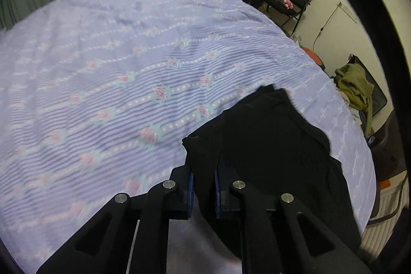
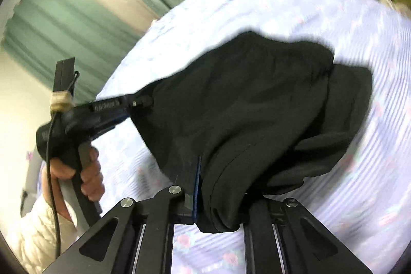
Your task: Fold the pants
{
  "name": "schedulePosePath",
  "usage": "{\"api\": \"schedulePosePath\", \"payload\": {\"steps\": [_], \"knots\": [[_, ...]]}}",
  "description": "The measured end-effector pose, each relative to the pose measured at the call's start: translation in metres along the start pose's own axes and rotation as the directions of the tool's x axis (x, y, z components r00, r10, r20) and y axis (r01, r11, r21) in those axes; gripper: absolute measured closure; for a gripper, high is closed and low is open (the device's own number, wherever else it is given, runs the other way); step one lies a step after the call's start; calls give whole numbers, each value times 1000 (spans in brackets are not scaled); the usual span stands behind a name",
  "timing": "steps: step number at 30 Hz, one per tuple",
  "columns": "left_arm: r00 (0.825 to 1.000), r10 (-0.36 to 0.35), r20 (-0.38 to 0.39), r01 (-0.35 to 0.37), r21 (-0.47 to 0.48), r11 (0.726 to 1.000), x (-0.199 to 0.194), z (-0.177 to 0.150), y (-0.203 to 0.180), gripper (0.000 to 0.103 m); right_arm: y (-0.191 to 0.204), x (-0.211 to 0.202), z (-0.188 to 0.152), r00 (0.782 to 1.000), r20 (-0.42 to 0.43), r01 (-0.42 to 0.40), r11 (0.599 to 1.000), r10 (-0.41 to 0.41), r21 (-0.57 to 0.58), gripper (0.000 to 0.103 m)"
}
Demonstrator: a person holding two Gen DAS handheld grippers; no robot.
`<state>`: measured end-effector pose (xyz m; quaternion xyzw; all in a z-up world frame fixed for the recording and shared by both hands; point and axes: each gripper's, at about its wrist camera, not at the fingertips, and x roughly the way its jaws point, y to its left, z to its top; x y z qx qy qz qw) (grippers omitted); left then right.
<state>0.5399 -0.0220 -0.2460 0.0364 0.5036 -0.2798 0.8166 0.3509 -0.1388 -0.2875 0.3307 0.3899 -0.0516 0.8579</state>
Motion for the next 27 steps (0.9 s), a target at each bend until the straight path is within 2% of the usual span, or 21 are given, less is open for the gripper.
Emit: {"api": "schedulePosePath", "payload": {"steps": [5, 10, 13, 15, 19, 23, 27], "knots": [[999, 19, 46, -16, -73, 997, -88, -30, -6, 90, 22, -56, 16, 999, -25, -44, 998, 42, -55, 91], [987, 58, 150, -35, -150, 988, -195, -69, -6, 91, 56, -119, 8, 995, 5, -97, 986, 99, -136, 92], [978, 67, 196, -34, -170, 985, -254, -98, -7, 91, 79, -164, -8, 991, 28, -124, 978, 131, -169, 92], [972, 90, 216, -57, -155, 986, -287, -115, -13, 91, 95, -190, -22, 988, 40, -137, 969, 148, -206, 92], [951, 118, 286, -78, -149, 986, -351, -158, -19, 91, 125, -243, -51, 980, 51, -169, 947, 190, -274, 92], [931, 126, 344, -57, -205, 977, -400, -194, -16, 91, 146, -290, -82, 972, 59, -194, 923, 226, -333, 92], [911, 142, 388, -52, -233, 971, -433, -219, -17, 91, 162, -323, -105, 965, 61, -213, 897, 255, -386, 92]]}}
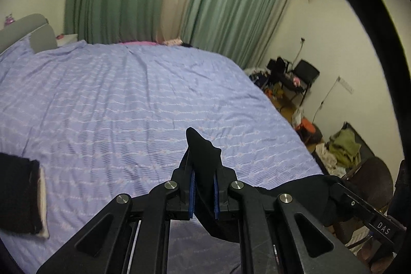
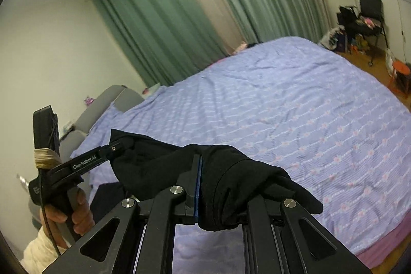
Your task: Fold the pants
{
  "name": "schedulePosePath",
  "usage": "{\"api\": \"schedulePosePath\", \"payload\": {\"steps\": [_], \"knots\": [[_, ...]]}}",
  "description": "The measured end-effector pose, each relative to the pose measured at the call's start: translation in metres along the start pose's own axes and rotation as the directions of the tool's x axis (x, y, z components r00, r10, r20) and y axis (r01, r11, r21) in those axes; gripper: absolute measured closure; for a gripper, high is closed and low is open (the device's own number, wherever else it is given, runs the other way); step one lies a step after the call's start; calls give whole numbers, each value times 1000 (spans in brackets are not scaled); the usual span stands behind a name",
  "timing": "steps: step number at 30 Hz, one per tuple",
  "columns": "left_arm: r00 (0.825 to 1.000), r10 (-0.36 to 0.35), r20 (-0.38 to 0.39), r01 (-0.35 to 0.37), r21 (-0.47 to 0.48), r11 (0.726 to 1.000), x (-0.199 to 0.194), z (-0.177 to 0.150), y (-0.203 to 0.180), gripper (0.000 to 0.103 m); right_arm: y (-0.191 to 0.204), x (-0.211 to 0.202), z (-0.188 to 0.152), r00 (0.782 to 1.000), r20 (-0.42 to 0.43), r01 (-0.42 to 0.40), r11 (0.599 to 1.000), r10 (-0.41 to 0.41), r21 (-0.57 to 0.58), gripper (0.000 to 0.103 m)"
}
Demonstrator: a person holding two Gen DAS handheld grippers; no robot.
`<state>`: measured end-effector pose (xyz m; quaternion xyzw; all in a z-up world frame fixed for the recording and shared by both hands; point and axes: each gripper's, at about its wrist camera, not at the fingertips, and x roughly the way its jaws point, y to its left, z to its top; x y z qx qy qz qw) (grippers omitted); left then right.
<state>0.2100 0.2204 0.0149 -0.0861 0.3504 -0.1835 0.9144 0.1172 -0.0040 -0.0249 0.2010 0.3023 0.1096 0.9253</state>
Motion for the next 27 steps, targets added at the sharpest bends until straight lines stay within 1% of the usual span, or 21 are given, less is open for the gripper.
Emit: {"api": "schedulePosePath", "payload": {"steps": [3, 6, 10, 12, 16, 21, 23, 27], "knots": [[999, 17, 39, -15, -39, 999, -28, -10, 1, 91, 11, -13, -3, 1000, -5, -29, 999, 29, -38, 92], [996, 62, 63, -57, -88, 994, -51, -24, 4, 91, 20, -21, -6, 997, -24, -78, 994, 76, -75, 92], [988, 128, 86, -111, -179, 978, -79, -40, 16, 91, 29, -27, -11, 985, -71, -167, 978, 159, -129, 92], [985, 145, 94, -124, -201, 972, -90, -48, 19, 91, 32, -29, -17, 977, -87, -207, 968, 196, -143, 92], [980, 173, 97, -144, -251, 957, -108, -60, 35, 91, 47, -31, -27, 966, -115, -248, 955, 231, -162, 92], [974, 187, 126, -141, -308, 941, -135, -76, 72, 91, 82, -26, -41, 952, -158, -290, 935, 261, -205, 92], [973, 189, 133, -136, -332, 934, -145, -80, 96, 91, 101, -19, -50, 948, -172, -301, 930, 267, -213, 92], [976, 162, 145, -103, -346, 933, -162, -83, 147, 91, 150, 2, -72, 948, -185, -299, 927, 260, -228, 92]]}}
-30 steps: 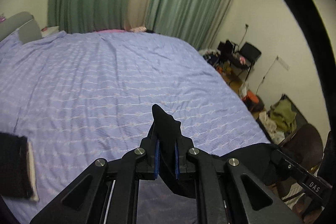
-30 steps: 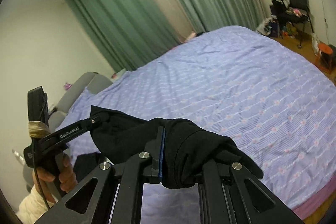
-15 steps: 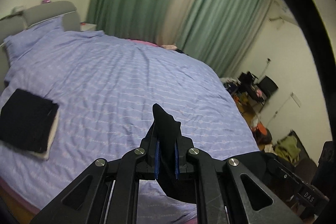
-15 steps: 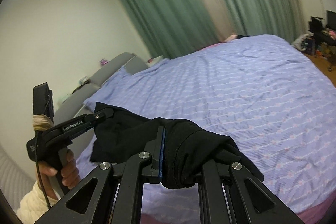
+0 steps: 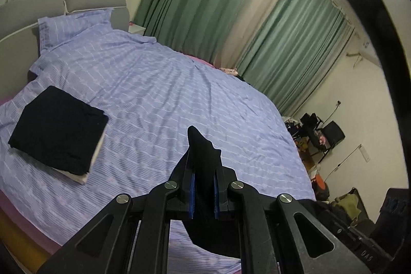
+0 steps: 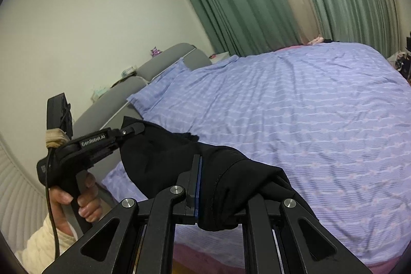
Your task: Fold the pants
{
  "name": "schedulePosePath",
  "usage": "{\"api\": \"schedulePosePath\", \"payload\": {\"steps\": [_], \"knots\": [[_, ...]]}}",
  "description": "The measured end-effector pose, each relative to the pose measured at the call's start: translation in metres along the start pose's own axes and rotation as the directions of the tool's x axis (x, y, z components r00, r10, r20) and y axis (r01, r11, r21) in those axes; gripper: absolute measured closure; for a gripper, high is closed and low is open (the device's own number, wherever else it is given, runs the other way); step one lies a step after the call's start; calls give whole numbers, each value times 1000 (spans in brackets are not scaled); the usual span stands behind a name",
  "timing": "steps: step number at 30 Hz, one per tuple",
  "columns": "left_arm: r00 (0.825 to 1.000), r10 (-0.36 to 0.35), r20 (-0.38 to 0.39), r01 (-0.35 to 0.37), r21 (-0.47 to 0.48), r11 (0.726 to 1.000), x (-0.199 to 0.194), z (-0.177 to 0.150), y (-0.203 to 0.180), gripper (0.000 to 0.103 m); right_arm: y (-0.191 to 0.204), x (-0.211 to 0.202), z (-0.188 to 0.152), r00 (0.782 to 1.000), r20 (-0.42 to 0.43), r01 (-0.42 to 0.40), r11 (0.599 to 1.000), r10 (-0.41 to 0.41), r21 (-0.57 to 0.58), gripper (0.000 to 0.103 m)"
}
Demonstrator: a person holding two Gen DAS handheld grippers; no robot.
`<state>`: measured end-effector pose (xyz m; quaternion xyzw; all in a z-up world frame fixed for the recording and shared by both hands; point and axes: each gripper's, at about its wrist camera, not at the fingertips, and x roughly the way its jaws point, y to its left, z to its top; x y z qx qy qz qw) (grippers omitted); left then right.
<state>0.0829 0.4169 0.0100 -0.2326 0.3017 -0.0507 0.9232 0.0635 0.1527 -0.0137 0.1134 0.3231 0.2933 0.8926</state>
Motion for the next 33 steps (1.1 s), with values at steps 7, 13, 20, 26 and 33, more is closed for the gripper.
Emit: {"api": "schedulePosePath", "payload": {"steps": [7, 13, 20, 26, 33], "knots": [[998, -8, -60, 15, 107, 994, -9, 50, 77, 91, 75, 63, -14, 1000, -6, 20, 993, -20, 114, 92], [997, 13, -72, -3, 139, 990, -21, 87, 131, 91, 122, 114, -6, 998, -63, -12, 992, 20, 128, 92], [999, 29, -17, -26, 108, 994, -33, 118, 171, 91, 153, 143, 7, 996, -25, -82, 992, 84, 92, 92], [999, -45, -16, 47, 120, 992, -22, 171, 206, 91, 191, 168, 27, 999, 20, -42, 997, 41, 68, 92], [973, -175, -149, 204, 217, 955, 32, 248, 246, 91, 246, 223, 39, 984, 116, 121, 984, -136, 127, 92]]}}
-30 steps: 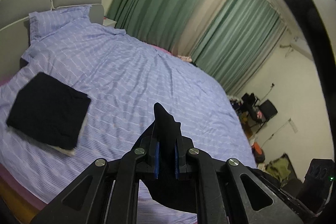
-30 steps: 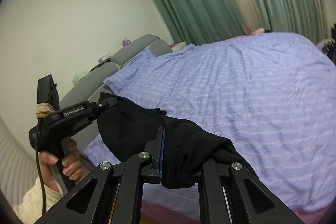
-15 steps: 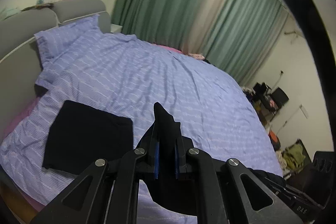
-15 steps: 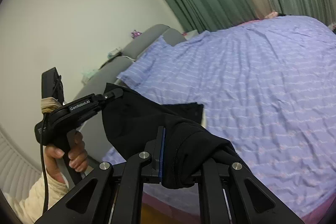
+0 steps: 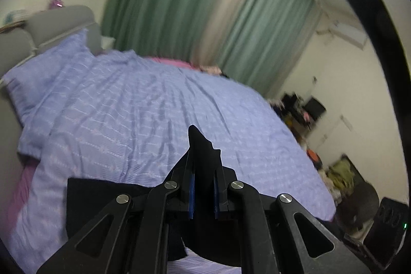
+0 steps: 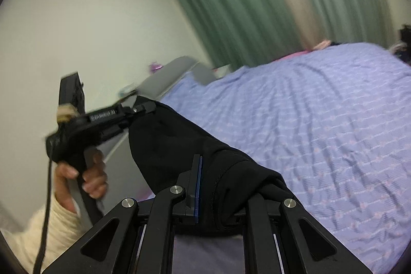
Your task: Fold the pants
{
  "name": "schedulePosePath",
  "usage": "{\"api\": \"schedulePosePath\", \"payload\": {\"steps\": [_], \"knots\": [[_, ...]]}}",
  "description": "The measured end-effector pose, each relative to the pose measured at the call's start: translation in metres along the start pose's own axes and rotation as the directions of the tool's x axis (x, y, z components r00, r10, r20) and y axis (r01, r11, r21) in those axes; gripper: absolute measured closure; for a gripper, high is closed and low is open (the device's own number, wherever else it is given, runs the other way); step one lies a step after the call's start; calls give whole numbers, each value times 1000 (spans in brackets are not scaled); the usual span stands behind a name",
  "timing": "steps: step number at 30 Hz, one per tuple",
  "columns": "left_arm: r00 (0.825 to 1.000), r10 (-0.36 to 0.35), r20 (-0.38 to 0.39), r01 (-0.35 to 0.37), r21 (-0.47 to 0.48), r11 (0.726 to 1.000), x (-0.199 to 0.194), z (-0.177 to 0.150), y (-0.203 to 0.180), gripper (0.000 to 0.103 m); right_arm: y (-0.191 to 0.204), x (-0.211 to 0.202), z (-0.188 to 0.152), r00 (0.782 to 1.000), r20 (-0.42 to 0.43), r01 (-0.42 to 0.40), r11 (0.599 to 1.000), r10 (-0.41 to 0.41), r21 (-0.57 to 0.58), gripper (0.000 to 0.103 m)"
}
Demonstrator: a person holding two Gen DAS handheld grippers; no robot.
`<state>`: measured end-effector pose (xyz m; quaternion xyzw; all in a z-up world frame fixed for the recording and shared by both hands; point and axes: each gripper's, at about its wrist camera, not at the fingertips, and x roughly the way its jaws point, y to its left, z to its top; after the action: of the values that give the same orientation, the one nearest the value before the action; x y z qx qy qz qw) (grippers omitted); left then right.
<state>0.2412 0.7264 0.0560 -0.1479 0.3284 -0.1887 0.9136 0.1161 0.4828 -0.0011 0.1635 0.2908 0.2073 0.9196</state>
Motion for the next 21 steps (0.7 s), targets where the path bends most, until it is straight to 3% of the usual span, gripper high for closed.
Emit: {"api": "schedulePosePath", "payload": {"steps": [3, 7, 12, 14, 17, 21], "knots": [[997, -35, -69, 41, 90, 995, 28, 29, 21, 91, 22, 26, -1, 997, 26, 65, 997, -66, 49, 92], [981, -138, -138, 152, 97, 984, 72, 59, 42, 91, 45, 58, 2, 980, 57, 186, 979, -192, 86, 92], [953, -245, -181, 266, 107, 958, 105, 70, 55, 91, 68, 84, 6, 928, 105, 350, 933, -357, 81, 92], [949, -250, -190, 275, 113, 955, 109, 65, 66, 91, 73, 92, -1, 918, 107, 373, 923, -381, 92, 92], [942, -230, -246, 260, 97, 961, 122, 45, 101, 91, 78, 120, -22, 918, 39, 386, 912, -394, 143, 92], [922, -125, -366, 174, 105, 979, 150, 1, 155, 91, 77, 178, -83, 928, -166, 367, 892, -333, 265, 92]]}}
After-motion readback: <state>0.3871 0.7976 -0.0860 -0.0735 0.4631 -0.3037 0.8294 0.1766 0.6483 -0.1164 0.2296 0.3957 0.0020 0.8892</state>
